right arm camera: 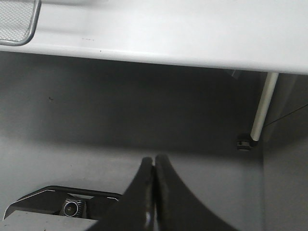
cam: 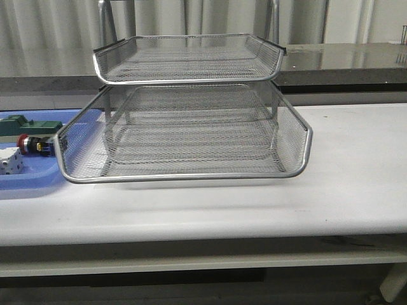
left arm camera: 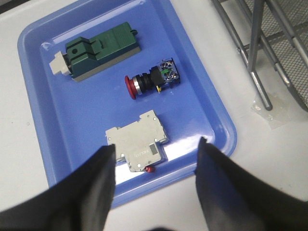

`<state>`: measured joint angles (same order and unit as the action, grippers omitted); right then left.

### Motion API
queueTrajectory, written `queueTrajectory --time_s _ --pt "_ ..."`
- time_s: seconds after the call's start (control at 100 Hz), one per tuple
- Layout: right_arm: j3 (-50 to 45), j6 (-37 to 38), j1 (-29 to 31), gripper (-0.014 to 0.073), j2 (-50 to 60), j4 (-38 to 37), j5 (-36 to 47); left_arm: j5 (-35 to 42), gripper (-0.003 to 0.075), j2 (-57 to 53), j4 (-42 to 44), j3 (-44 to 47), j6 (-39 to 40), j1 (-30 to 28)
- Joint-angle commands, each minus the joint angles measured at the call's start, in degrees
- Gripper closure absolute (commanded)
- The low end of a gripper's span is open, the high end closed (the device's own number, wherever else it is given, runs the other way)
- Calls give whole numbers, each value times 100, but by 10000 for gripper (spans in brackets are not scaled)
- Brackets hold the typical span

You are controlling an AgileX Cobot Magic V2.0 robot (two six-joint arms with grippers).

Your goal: Place button on rack with both arms

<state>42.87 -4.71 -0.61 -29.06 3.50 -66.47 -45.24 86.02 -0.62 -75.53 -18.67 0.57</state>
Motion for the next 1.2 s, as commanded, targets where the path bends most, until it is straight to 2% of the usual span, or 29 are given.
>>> queueTrajectory --time_s 0.0,0.16,0.29,0.39,0.73,0.99,1.19 --pt "183 -22 -13 663 -11 17 276 267 262 -184 -30 -210 -22 -6" --pt "183 -22 -13 663 -11 17 276 454 272 -170 -428 -210 -83 -6" --pt "183 -22 -13 663 -11 17 276 760 272 -43 -428 -222 -1050 -6" --pt "183 -22 -13 663 -11 17 276 874 272 214 -428 -364 -1410 -6" --pt "183 -22 -13 663 -11 17 276 -427 267 1870 -418 -2044 -3036 -6" --pt "183 -22 -13 663 -11 17 276 -874 256 2979 -342 -3171 -3670 4" --pt "183 -22 -13 663 -11 17 276 -956 236 3474 -93 -3636 -3784 58"
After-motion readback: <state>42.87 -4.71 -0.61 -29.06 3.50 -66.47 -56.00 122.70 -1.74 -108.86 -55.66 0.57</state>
